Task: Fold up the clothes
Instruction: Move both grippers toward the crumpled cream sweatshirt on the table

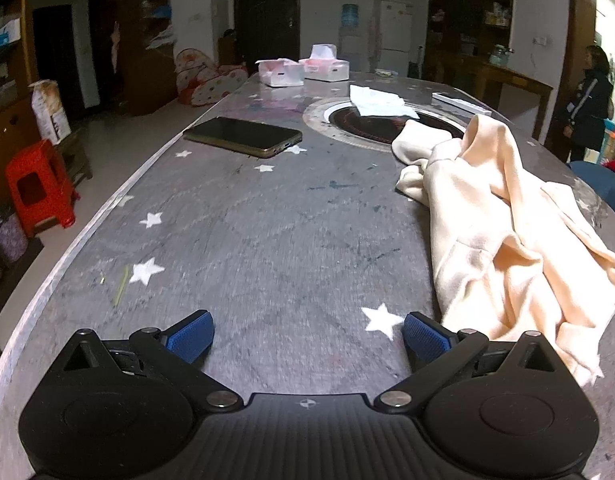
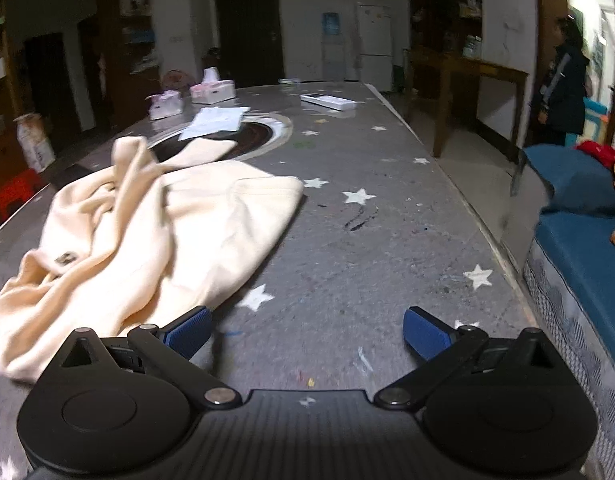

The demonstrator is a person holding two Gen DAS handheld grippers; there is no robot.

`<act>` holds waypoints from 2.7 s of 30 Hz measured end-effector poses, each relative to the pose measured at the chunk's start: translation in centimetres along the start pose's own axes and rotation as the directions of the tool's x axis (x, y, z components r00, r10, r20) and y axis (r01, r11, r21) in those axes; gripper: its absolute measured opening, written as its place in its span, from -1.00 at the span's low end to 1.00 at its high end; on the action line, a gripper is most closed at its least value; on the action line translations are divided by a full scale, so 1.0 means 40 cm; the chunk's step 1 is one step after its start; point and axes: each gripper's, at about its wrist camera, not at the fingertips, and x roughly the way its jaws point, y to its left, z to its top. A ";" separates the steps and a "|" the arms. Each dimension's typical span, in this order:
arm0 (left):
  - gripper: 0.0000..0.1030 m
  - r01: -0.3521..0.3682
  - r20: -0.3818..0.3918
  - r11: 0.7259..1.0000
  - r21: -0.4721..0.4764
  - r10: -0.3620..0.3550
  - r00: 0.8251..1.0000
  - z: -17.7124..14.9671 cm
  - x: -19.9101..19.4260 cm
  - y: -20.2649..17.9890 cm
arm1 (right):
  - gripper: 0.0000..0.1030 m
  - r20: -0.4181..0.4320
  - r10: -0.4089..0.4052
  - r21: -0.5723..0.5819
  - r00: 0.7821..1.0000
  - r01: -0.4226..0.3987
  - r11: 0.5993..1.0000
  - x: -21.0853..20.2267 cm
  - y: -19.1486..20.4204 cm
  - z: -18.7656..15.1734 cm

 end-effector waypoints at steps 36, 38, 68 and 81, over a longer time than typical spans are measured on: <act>1.00 0.098 -0.001 0.995 0.036 -0.098 0.995 -0.044 -0.187 -0.167 | 1.00 0.072 0.091 -0.168 0.993 -0.078 0.983 -0.179 0.133 -0.090; 1.00 0.105 -0.002 0.994 0.037 -0.105 0.995 -0.049 -0.190 -0.171 | 1.00 0.074 0.092 -0.168 0.993 -0.078 0.983 -0.183 0.136 -0.095; 1.00 0.139 -0.053 0.990 0.032 -0.138 0.989 -0.049 -0.165 -0.203 | 1.00 0.063 0.107 -0.164 0.992 -0.095 0.982 -0.179 0.168 -0.113; 1.00 0.143 -0.059 0.989 0.025 -0.141 0.988 -0.042 -0.155 -0.206 | 1.00 0.062 0.107 -0.167 0.992 -0.095 0.981 -0.171 0.174 -0.101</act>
